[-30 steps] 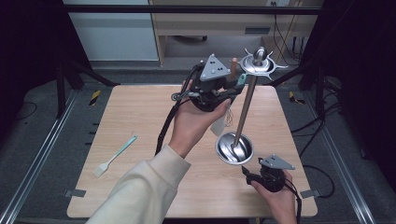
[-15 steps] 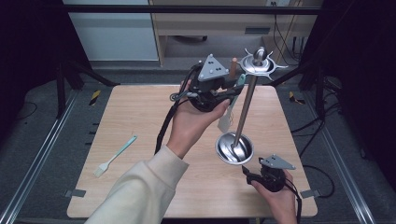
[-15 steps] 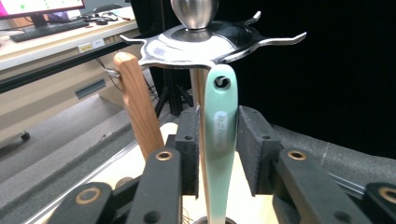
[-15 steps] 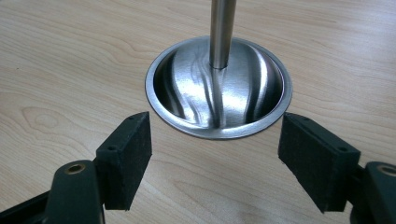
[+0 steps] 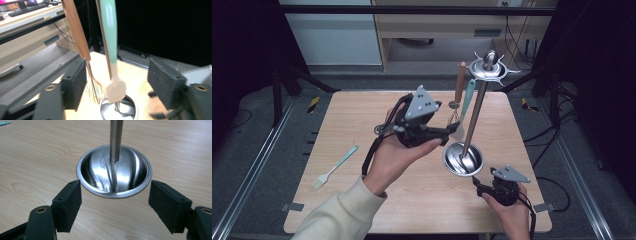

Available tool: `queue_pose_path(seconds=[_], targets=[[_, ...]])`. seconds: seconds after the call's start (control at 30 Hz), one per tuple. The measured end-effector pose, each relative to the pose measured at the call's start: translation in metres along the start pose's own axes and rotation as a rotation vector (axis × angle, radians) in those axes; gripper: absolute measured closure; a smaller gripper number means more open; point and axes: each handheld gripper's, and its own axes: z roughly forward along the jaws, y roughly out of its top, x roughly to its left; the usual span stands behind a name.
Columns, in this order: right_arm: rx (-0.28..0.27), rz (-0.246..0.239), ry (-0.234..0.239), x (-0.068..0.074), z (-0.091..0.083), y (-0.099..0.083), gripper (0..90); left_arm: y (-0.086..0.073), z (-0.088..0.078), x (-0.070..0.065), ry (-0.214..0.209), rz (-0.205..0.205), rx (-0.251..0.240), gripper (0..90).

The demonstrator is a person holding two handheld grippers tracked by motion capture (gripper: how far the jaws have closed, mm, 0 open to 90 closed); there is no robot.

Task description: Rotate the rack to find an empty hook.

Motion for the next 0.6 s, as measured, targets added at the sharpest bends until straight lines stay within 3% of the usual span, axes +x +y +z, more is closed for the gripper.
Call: queue_pose_path(seconds=[0.23, 0.33, 0.47, 0.6], targets=[[-0.068, -0.001, -0.04, 0.0, -0.016, 0.018, 31.2, -0.054, -0.009, -0.005, -0.003, 0.013, 0.076, 19.7], [-0.112, 0.002, -0.044, -0.001, -0.028, 0.031, 35.1, -0.08, -0.012, -0.003, -0.002, -0.017, 0.098, 17.4], [-0.146, -0.019, -0.045, -0.005, -0.041, 0.046, 45.4, -0.111, -0.016, 0.002, 0.012, -0.05, 0.118, 15.9], [-0.157, -0.051, -0.041, -0.009, -0.052, 0.059, 56.0, -0.142, -0.019, 0.004, 0.029, -0.051, 0.16, 15.2]])
